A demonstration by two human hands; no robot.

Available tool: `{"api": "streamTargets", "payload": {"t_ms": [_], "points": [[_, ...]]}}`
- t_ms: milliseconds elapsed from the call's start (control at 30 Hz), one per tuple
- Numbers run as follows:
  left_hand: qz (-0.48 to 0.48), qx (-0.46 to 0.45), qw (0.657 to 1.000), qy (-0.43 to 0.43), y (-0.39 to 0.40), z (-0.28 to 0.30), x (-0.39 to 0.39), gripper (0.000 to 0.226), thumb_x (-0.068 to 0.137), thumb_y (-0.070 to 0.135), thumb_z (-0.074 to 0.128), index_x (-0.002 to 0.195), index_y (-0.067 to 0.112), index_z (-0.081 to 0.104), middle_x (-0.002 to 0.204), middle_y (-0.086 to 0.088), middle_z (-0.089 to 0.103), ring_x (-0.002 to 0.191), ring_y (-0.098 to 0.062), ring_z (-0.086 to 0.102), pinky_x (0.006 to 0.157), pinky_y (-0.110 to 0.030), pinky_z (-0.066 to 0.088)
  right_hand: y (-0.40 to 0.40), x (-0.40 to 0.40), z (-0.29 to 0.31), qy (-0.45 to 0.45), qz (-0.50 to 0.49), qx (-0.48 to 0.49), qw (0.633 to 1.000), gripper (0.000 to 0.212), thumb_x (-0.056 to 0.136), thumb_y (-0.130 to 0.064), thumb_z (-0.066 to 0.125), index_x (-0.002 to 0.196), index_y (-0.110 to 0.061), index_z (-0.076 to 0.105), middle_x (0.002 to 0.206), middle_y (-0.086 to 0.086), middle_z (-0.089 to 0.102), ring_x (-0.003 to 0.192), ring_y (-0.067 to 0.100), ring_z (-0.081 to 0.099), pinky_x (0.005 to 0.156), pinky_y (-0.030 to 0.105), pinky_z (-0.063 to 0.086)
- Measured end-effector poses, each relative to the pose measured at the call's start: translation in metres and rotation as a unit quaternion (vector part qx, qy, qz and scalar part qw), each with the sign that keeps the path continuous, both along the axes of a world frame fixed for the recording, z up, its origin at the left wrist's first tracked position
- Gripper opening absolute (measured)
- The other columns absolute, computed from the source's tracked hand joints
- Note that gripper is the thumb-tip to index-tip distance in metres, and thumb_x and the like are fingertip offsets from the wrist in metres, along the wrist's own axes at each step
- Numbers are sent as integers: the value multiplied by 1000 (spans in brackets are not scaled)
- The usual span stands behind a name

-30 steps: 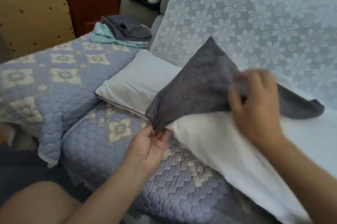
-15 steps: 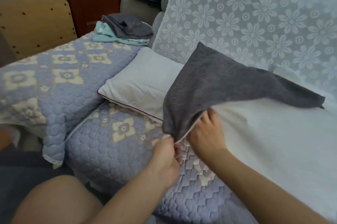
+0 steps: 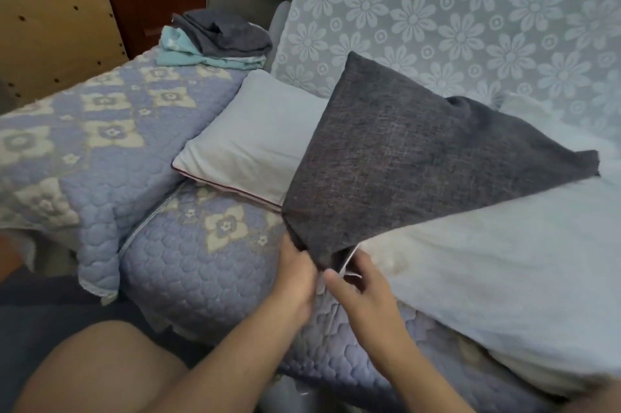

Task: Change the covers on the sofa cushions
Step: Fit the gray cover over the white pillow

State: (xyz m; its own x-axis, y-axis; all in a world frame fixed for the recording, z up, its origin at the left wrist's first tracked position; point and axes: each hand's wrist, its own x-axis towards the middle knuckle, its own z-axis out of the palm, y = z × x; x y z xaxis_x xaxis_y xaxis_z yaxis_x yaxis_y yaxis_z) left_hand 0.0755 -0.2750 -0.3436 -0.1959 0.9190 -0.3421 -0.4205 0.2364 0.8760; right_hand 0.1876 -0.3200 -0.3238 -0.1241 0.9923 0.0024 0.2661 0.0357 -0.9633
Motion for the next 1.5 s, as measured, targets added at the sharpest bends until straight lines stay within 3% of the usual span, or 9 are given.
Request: {"api": "streamTargets", "payload": {"t_ms": [200, 567, 733, 867, 1133, 1200, 1300, 1400, 1500], "points": [[11, 33, 986, -161, 5, 19, -39, 32, 90, 13, 41, 106, 8, 69, 95, -13, 72, 79, -23, 69, 67, -33, 54, 5, -17, 18, 195, -28, -56, 979, 22, 95, -21, 65, 104, -1, 71, 112, 16, 73, 114, 27, 65, 106, 51, 47], [-162, 119, 960, 195, 62, 59, -78, 29, 101, 26, 59, 87, 14, 81, 97, -2, 79, 88, -11, 70, 82, -31, 51, -19, 11, 20, 373, -117, -137, 910, 41, 101, -10, 43, 95, -20, 83, 117, 6, 74, 113, 18, 68, 101, 43, 47], [-72, 228, 823, 516, 95, 62, -92, 39, 100, 28, 57, 70, 3, 60, 73, -2, 60, 71, -15, 55, 70, -36, 43, -19, 0, 5, 276, -103, -203, 934, 29, 101, -13, 51, 103, 2, 76, 109, 17, 74, 107, 30, 70, 102, 48, 49], [67, 481, 704, 519, 89, 84, -62, 23, 101, 12, 58, 82, 3, 67, 79, 2, 57, 76, -11, 56, 72, -27, 46, -9, -10, 2, 205, -93, -171, 959, 31, 92, -20, 61, 92, 9, 70, 96, 24, 73, 98, 25, 69, 96, 56, 52], [-242, 58, 913, 323, 103, 33, -66, 32, 107, 26, 48, 101, 6, 72, 95, -5, 75, 90, -15, 70, 83, -28, 54, -22, 34, 41, -265, 173, -234, 919, 35, 90, -37, 60, 101, -5, 68, 84, 4, 74, 70, 11, 72, 77, 37, 60], [-223, 38, 950, 216, 98, 28, -63, 35, 105, 33, 51, 108, 6, 72, 106, -12, 76, 103, -26, 72, 100, -43, 54, -14, 37, 93, -208, 248, -187, 927, 33, 91, -43, 67, 102, -11, 71, 87, 6, 76, 73, 22, 73, 75, 42, 59], [-194, 55, 946, 256, 93, 26, -60, 53, 92, 62, 47, 116, 20, 69, 117, -2, 73, 115, -23, 66, 106, -52, 47, 33, 28, 168, -62, 96, 30, 993, 23, 98, -30, 61, 93, -12, 74, 87, 8, 76, 77, 26, 72, 73, 39, 58], [-194, 132, 918, 320, 70, 24, -52, 47, 103, 55, 40, 142, 32, 51, 143, 9, 54, 135, -9, 47, 119, -42, 33, 131, 25, 203, -269, -93, 212, 935, 34, 100, -38, 51, 127, -22, 64, 125, -2, 67, 114, 17, 62, 93, 29, 47], [-196, 185, 874, 404, 50, 24, -49, 59, 102, 51, 45, 156, 39, 24, 153, 8, 32, 143, -3, 26, 124, -34, 21, 203, 33, 191, -484, -34, 61, 872, 66, 99, -60, 42, 144, -12, 47, 147, 13, 50, 135, 32, 45, 108, 39, 34]]}}
